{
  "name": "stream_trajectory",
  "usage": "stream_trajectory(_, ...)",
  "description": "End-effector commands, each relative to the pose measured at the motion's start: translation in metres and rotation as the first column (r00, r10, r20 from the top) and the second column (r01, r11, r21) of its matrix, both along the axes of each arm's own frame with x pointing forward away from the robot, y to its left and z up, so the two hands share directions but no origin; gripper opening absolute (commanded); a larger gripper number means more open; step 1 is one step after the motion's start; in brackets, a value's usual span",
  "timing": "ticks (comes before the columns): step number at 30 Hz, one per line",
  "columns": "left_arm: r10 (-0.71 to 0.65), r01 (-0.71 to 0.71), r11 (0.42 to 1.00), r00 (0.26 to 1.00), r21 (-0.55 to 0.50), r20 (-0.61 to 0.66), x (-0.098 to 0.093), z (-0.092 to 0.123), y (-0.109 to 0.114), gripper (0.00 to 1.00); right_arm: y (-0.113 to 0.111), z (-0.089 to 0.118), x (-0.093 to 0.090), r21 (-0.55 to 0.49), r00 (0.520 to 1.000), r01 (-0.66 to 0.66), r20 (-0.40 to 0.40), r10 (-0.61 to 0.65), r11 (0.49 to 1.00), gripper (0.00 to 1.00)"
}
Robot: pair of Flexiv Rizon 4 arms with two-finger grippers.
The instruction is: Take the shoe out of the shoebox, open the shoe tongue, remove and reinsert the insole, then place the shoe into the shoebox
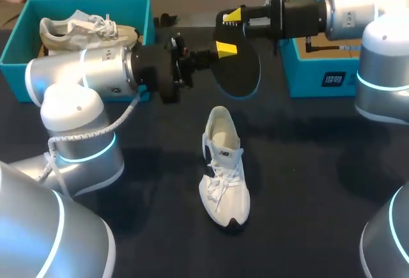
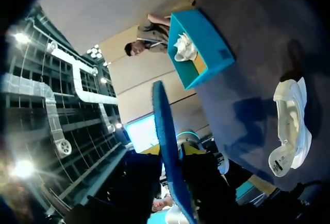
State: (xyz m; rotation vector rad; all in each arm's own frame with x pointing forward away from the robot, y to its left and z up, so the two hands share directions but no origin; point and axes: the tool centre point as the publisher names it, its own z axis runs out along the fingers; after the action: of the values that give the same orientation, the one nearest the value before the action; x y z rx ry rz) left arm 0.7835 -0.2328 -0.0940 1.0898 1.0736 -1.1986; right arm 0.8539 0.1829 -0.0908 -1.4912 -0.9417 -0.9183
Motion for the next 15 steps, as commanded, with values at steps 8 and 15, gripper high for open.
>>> stream_trajectory(8, -0.040, 0.040, 0.999, 0.998, 0.003, -0.040, -0.021, 0.006, 0.028, 0.00, -0.036, -0.012, -0.023, -0.014, 0.975, -0.068, 0.211, 0.070, 0.998, 1.00)
stream_trajectory(15, -0.037, 0.037, 0.999, 0.998, 0.005, -0.056, -0.028, 0.010, 0.042, 0.00, -0.062, -0.016, -0.041, 0.023, 0.913, -0.125, 0.394, 0.106, 0.992, 1.00)
